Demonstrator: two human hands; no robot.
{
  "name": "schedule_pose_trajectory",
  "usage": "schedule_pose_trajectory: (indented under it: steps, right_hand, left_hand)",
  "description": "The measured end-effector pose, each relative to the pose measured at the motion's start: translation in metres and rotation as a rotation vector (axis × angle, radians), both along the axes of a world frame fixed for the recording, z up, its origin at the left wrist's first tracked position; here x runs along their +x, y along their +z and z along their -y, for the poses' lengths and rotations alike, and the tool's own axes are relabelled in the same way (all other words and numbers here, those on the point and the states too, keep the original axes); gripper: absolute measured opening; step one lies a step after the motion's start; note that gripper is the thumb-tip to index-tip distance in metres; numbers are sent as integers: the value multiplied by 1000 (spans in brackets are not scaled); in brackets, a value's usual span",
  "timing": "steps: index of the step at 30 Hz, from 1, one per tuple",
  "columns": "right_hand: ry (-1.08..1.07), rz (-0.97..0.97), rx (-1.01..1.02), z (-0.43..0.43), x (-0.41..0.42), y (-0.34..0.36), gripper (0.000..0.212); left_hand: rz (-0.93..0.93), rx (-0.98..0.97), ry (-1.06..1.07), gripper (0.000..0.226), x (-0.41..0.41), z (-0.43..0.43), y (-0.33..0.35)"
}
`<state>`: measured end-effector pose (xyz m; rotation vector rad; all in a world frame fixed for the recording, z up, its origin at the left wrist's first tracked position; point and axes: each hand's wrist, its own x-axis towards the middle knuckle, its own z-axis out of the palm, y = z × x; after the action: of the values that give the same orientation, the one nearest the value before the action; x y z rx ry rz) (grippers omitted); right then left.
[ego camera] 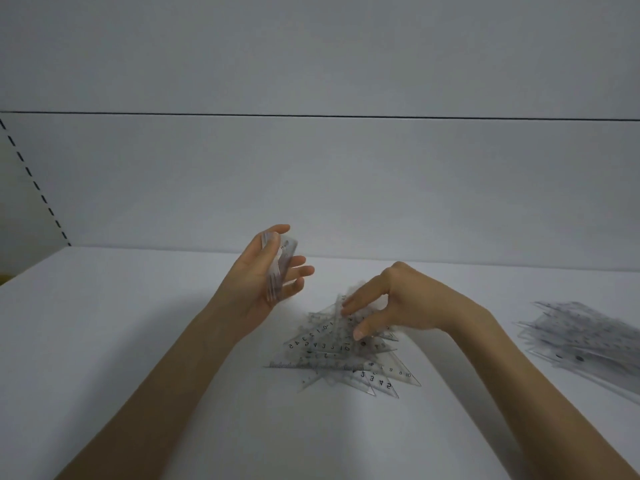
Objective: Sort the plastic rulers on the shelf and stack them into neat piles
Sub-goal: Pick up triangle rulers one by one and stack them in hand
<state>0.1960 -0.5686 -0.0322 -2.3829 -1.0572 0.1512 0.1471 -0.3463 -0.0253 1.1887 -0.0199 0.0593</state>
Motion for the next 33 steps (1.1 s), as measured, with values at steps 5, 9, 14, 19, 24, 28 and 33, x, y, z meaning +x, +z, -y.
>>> schedule_pose_trajectory:
  steps: [5,9,14,19,24,28,33]
  right_hand:
    - [-121,630,325,-2,3,0,26]
    - [-342,584,726,-6,-3,8,13]
    - [-45,-235,1193,-5,-17,22,20]
    - [128,-394,1016,-10,-20,23,19]
    - [-39,-287,838,-19,-16,11,31]
    - [-132,-55,785,-21,-14,10,29]
    - [-140,78,718,-22,-10,5,29]
  left_hand:
    - [-72,25,53,28,-4,0,4]
    - [-99,44,38,31,-2,2,5]
    - [-117,47,-72,33,-4,5,6]
    - [-143,74,-213,38,-8,9,5]
    - [-149,106,-311,50,-12,12,6]
    - [-138,90,-339,56,-11,12,5]
    - [-114,19,-380,49,-14,12,7]
